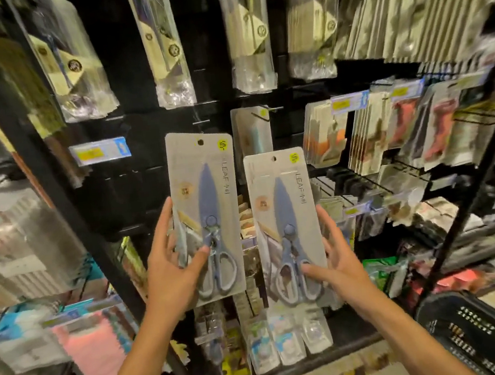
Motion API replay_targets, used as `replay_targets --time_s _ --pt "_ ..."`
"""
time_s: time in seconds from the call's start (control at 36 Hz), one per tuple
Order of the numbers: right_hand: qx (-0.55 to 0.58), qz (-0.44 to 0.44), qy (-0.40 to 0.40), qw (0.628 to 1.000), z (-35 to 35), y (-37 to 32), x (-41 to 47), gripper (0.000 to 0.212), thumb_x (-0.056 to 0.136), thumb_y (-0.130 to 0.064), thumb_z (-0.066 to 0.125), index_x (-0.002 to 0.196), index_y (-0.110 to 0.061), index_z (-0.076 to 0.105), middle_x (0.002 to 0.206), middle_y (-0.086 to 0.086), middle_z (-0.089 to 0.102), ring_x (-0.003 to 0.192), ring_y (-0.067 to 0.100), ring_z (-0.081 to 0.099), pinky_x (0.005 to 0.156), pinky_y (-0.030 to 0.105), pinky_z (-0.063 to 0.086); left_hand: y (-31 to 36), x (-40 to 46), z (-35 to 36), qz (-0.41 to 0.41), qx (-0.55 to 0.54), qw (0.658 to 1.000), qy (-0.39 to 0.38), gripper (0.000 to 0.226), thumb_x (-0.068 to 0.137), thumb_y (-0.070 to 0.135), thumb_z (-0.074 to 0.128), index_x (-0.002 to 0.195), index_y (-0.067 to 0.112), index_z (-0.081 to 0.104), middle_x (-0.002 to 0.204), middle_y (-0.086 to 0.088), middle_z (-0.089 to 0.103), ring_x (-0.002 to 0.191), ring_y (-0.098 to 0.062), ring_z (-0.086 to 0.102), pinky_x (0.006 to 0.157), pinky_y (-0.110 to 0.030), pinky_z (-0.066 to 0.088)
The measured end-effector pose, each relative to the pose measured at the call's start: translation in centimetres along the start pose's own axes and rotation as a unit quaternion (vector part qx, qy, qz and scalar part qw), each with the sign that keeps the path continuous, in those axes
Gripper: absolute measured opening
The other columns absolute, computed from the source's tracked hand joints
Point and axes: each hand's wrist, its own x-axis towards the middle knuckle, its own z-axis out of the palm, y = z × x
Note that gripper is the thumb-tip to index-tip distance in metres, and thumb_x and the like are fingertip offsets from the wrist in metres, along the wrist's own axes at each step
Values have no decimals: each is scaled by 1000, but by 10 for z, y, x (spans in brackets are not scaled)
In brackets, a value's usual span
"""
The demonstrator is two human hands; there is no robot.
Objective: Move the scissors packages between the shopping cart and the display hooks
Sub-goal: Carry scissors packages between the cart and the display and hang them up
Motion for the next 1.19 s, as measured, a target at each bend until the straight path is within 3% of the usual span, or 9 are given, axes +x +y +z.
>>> replay_targets --time_s 0.08,0.17,0.22,0.31,0.47,0.64,0.89,1.03,1.19 --pt "-10 4 7 1000 -5 0 17 99 87 2 72 152 -54 23 152 -32 37 139 5 47 103 42 52 -2 20 7 6 -28 1000 -9 92 83 21 76 156 47 26 156 13 44 140 -10 48 112 -49 46" --pt "-12 1 1 1000 -13 -1 39 98 87 2 72 151 -56 25 159 -19 34 140 13 47 106 50 49 -4 39 15 13 -51 999 -9 93 84 15 77 156 47 28 151 11 51 131 -5 56 102 -29 54" --pt "-23 -3 3 1000 -16 -2 55 97 87 -1 73 150 -58 25 161 -17 32 142 15 46 107 50 49 -5 54 19 23 -50 998 -16 93 86 9 76 157 44 27 139 23 58 124 0 60 95 -18 54" --pt "-41 -14 14 999 -16 0 75 97 85 -8 77 152 -54 24 162 -19 29 146 15 39 110 55 44 -10 72 22 20 -60 998 -19 93 87 3 74 158 39 26 125 39 60 118 6 61 89 -11 52" --pt "-29 -19 38 999 -18 12 107 96 86 -7 76 151 -55 25 161 -21 30 142 13 44 108 55 46 -19 103 30 33 -63 997 -19 91 86 1 73 157 36 27 124 47 56 116 13 59 83 -4 50" --pt "-10 -15 38 999 -30 23 127 93 89 -7 73 151 -57 25 159 -21 33 139 11 48 108 54 48 -29 118 41 35 -55 998 -1 93 86 0 74 156 40 29 143 10 57 118 6 61 85 -6 51" --pt "11 -9 -4 1000 -55 28 170 94 88 -8 75 150 -59 25 161 -15 34 141 17 46 108 59 46 -27 133 67 39 -18 999 34 92 85 0 74 156 38 29 133 32 59 119 6 61 88 -6 50" --pt "16 -12 -34 999 -66 34 184 97 90 -3 72 151 -58 21 159 -16 37 139 15 49 108 56 46 -28 139 77 35 -7 998 42 93 84 14 76 155 50 28 153 14 49 134 -7 54 106 -35 51" --pt "15 -17 -58 998 -77 43 188 96 90 -6 73 152 -57 20 162 -13 31 144 18 42 112 59 42 -27 137 92 29 -1 998 50 92 84 13 76 154 49 28 154 19 46 136 -6 52 107 -42 50"
